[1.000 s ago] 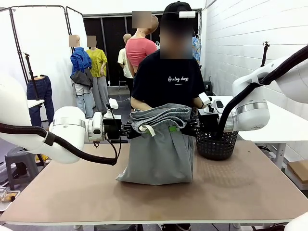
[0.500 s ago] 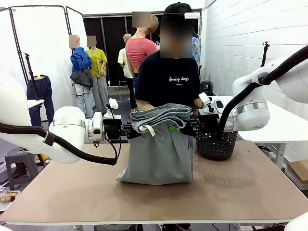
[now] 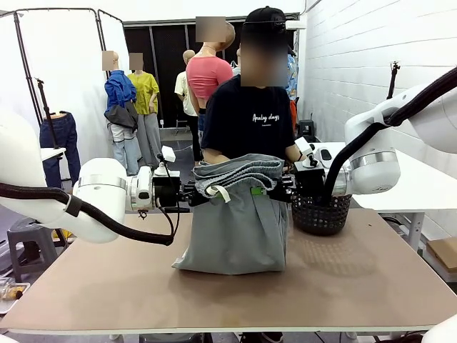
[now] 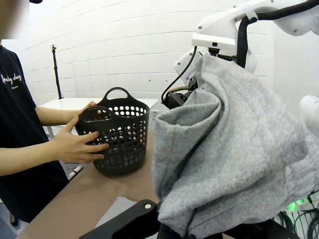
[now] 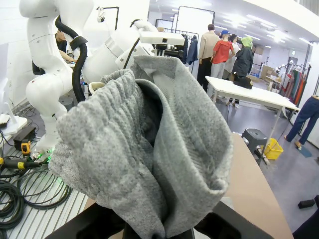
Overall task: Fold the training pants.
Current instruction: Fold the Training pants in half.
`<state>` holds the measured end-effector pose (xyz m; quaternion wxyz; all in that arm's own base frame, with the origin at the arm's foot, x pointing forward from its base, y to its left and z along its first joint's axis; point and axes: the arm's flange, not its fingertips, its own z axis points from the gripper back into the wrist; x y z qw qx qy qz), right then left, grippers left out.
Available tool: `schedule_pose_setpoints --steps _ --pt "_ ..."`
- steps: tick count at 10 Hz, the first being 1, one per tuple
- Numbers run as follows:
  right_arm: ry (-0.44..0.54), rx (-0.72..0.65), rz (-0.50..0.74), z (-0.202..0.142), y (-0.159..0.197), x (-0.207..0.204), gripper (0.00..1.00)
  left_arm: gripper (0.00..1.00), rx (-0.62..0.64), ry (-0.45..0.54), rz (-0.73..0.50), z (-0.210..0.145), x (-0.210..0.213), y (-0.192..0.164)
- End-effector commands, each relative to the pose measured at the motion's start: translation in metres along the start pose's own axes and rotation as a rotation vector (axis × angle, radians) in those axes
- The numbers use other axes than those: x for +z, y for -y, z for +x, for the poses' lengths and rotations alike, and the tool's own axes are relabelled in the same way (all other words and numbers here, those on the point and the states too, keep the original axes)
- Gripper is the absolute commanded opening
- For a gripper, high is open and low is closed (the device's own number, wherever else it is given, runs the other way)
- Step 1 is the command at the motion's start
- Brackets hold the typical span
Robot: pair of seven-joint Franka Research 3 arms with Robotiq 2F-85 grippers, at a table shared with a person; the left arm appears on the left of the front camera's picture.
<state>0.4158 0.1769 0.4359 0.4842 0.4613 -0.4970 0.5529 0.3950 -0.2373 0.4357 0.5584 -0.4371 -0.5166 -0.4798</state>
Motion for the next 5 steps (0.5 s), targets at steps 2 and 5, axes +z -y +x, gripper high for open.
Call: schedule_pose_setpoints --steps 2,5 --pt "0.019 -0.008 -0.009 0.0004 -0.0023 -0.0001 0.00 0.00 -0.008 -0.002 0.002 0.0034 -0.0008 0.0009" --pt "0.019 -0.008 -0.009 0.0004 -0.0023 -0.0001 0.00 0.00 -0.008 -0.002 0.002 0.0034 -0.0008 0.0009"
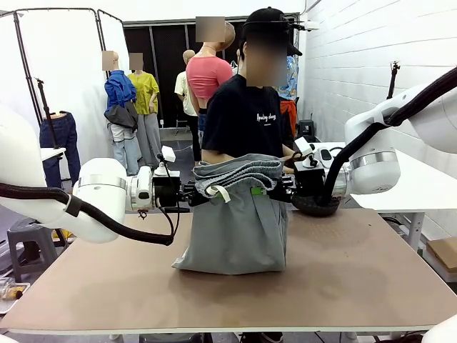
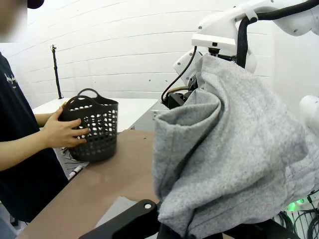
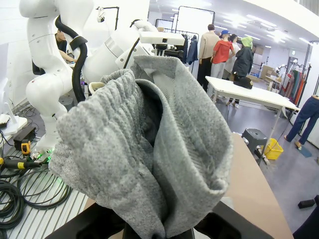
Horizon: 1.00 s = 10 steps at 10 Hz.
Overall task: Fold the training pants.
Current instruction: Fold the Training pants in half.
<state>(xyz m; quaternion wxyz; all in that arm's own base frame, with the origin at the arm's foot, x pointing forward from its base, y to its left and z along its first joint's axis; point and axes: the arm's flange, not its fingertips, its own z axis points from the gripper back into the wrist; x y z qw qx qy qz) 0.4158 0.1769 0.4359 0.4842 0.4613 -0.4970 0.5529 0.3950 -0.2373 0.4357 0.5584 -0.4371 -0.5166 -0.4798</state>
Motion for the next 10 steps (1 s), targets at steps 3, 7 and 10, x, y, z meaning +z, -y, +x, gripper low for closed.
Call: schedule_pose_setpoints --steps 3,7,10 --pt "0.000 0.000 0.000 0.000 0.000 0.000 0.00 0.00 0.000 0.000 0.000 0.000 0.000 0.000" --pt "0.012 -0.004 0.053 0.026 0.030 0.000 0.00 0.00 0.018 -0.010 -0.031 0.026 -0.010 -0.027" --pt "0.004 -0.025 0.104 0.057 0.069 0.004 0.00 0.00 0.045 0.014 -0.009 0.062 -0.015 -0.065"
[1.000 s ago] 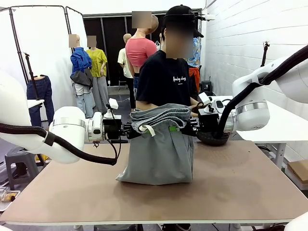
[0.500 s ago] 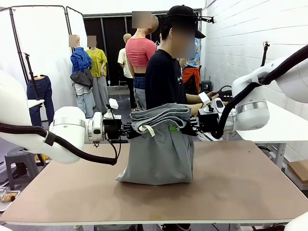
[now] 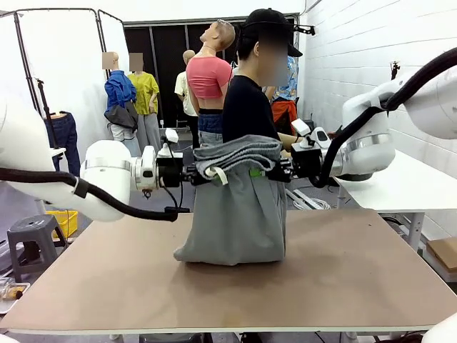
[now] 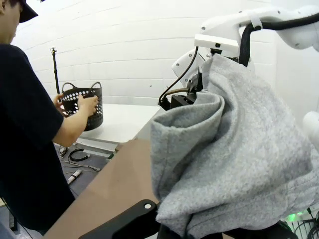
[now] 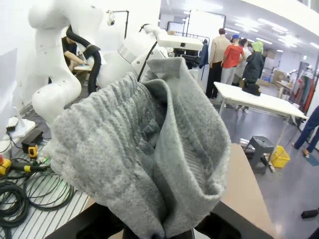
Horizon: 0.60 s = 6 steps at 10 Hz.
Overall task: Fold the training pants.
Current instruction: Fold the Training pants in half.
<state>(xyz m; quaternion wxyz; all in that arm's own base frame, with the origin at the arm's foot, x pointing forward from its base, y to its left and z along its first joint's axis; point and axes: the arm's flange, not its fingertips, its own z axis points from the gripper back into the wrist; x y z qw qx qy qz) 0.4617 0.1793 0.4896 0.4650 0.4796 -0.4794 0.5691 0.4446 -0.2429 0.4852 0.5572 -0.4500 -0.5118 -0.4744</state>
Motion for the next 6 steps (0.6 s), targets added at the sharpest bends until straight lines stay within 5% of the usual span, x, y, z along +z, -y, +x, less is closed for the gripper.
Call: schedule_pose_setpoints --steps 1,5,6 --pt "-0.016 -0.019 0.021 0.016 0.033 0.004 0.00 0.00 0.014 0.003 0.030 0.023 -0.005 -0.029" --pt "-0.055 -0.024 -0.014 0.034 0.062 0.002 0.00 0.00 -0.014 0.020 0.054 0.054 0.000 -0.047" --pt "-0.005 0.004 -0.013 0.031 0.053 0.006 0.00 0.00 -0.023 0.016 0.060 0.038 0.001 -0.043"
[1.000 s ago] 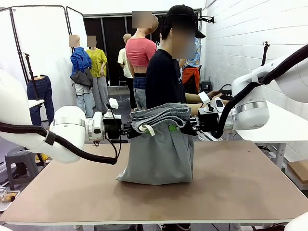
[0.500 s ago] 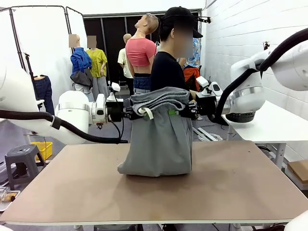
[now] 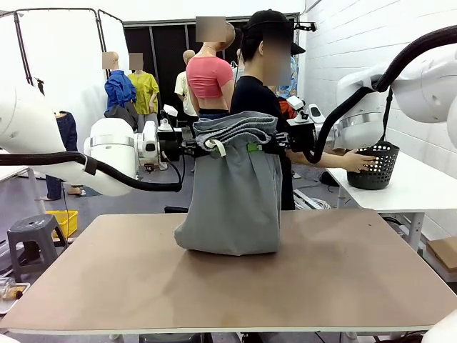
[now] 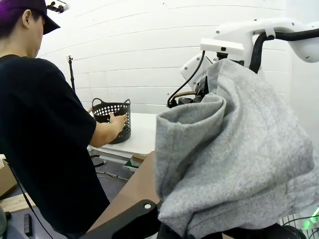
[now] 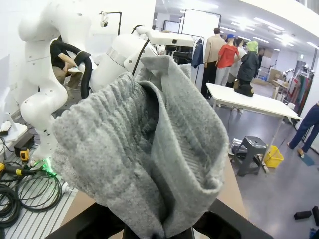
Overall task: Fold the training pants.
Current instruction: Fold the Training pants in half.
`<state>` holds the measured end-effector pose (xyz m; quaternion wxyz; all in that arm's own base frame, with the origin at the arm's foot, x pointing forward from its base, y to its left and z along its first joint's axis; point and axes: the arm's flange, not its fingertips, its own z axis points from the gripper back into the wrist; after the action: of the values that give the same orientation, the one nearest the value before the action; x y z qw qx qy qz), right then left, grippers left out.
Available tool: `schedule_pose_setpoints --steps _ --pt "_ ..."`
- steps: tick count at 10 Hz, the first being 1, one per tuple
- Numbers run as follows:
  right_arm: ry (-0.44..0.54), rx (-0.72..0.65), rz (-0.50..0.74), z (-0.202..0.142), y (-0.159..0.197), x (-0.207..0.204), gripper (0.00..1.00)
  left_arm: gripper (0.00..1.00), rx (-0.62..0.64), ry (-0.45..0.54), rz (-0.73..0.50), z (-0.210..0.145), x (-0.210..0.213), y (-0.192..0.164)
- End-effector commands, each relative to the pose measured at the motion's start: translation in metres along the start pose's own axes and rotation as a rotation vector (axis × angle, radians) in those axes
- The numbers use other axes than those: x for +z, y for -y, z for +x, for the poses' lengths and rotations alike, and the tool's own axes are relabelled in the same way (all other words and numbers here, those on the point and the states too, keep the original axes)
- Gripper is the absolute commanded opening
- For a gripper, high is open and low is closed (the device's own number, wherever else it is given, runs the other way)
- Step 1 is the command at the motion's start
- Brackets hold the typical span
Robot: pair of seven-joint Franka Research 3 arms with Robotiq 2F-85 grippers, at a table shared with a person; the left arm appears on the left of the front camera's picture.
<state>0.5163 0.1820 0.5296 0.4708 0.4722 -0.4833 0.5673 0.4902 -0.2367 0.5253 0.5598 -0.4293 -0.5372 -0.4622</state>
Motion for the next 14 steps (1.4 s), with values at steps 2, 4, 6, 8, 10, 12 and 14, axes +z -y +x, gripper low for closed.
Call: schedule_pose_setpoints --steps 2,4,6,8,10,12,14 --pt "0.003 0.001 0.006 -0.003 -0.005 0.000 0.00 0.00 0.005 -0.001 -0.002 -0.003 -0.001 0.003" --pt "0.003 0.001 0.006 -0.003 -0.005 0.000 0.00 0.00 0.005 -0.001 -0.002 -0.003 -0.001 0.003" --pt "0.000 -0.008 0.000 -0.004 -0.002 0.000 0.00 0.00 0.010 -0.006 -0.003 -0.006 -0.001 0.002" --pt "0.003 -0.052 0.016 -0.001 0.031 -0.002 0.00 0.00 0.024 -0.066 0.010 0.010 -0.012 -0.027" --pt "-0.011 -0.082 0.021 0.008 0.066 -0.004 0.00 0.00 0.057 -0.076 0.013 0.029 -0.019 -0.057" --pt "-0.034 -0.095 0.000 0.023 0.099 -0.001 0.00 0.00 0.079 -0.087 0.069 0.046 -0.027 -0.092" --pt "-0.057 -0.074 -0.052 0.037 0.132 0.001 0.00 0.00 0.053 -0.086 0.087 0.064 -0.037 -0.121"
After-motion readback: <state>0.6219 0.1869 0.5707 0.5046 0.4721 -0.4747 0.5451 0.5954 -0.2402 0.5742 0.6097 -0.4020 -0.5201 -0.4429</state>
